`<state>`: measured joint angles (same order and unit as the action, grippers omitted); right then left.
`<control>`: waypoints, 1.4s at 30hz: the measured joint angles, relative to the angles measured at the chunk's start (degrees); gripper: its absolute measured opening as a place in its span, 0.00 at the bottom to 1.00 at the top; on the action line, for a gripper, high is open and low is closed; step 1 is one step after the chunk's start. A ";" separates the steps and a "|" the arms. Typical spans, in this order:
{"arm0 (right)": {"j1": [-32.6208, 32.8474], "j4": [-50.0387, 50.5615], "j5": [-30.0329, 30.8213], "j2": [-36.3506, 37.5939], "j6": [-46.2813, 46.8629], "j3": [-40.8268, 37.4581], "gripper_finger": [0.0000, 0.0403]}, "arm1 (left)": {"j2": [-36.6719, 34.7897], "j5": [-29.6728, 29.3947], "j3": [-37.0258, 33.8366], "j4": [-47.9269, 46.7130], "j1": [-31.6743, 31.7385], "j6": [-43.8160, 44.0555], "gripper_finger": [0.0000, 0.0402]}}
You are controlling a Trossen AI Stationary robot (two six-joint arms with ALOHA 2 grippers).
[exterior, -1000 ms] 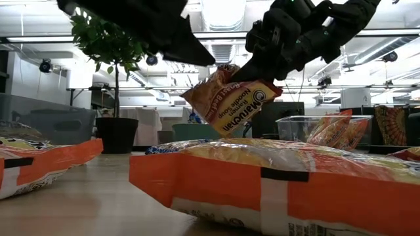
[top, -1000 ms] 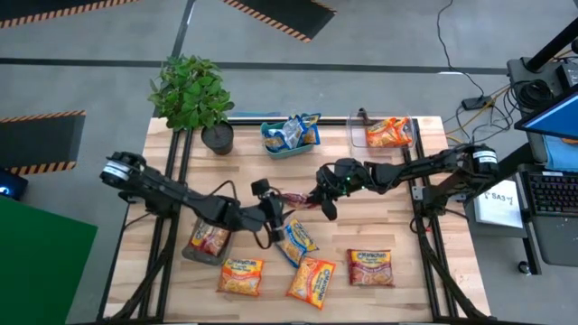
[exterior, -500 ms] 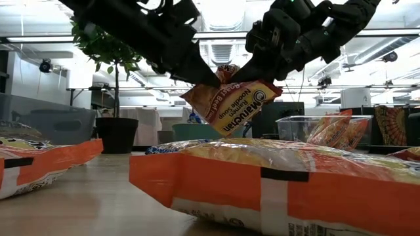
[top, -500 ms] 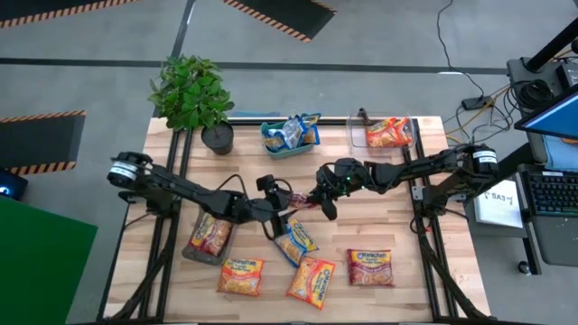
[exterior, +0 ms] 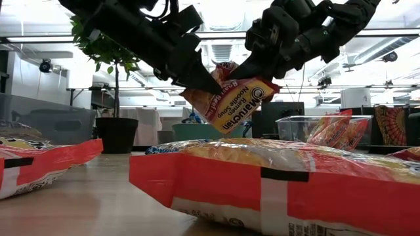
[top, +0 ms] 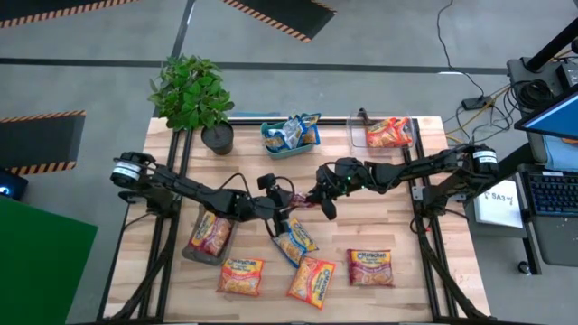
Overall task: Sort Maruchan noodles
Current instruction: Put the top red noodle pack into the black bin
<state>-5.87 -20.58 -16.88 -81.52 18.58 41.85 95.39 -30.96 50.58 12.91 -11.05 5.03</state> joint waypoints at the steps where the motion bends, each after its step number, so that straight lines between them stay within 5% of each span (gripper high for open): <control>1: 0.00 -0.17 0.14 0.00 0.42 0.00 0.05 | 0.00 -0.02 0.01 0.00 0.02 0.08 0.39; 10: -0.13 -0.85 0.34 0.67 3.22 0.04 0.27 | -0.07 0.00 0.01 -0.25 -0.05 0.27 0.11; 17: -1.97 3.94 0.36 7.74 3.98 0.07 0.48 | -1.45 0.16 0.03 -1.78 -1.18 1.45 0.07; 23: -3.43 11.20 0.66 17.93 1.12 0.07 0.56 | -7.46 4.49 0.22 -9.73 -3.09 8.34 0.07; 31: -3.43 14.13 6.35 26.39 -5.61 0.07 0.57 | -14.86 11.94 14.15 -45.05 -5.59 26.36 0.07; 38: -3.43 14.51 7.48 27.21 -8.71 0.07 0.57 | -12.39 15.59 31.44 -86.01 -7.34 44.44 0.07; 42: -3.43 14.59 7.94 26.24 -9.26 0.07 0.57 | -10.07 19.93 38.66 -102.48 -7.95 61.69 0.07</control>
<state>-9.30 -5.99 -8.94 -55.28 9.33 41.91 85.32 -11.03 89.24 -89.58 -19.00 66.72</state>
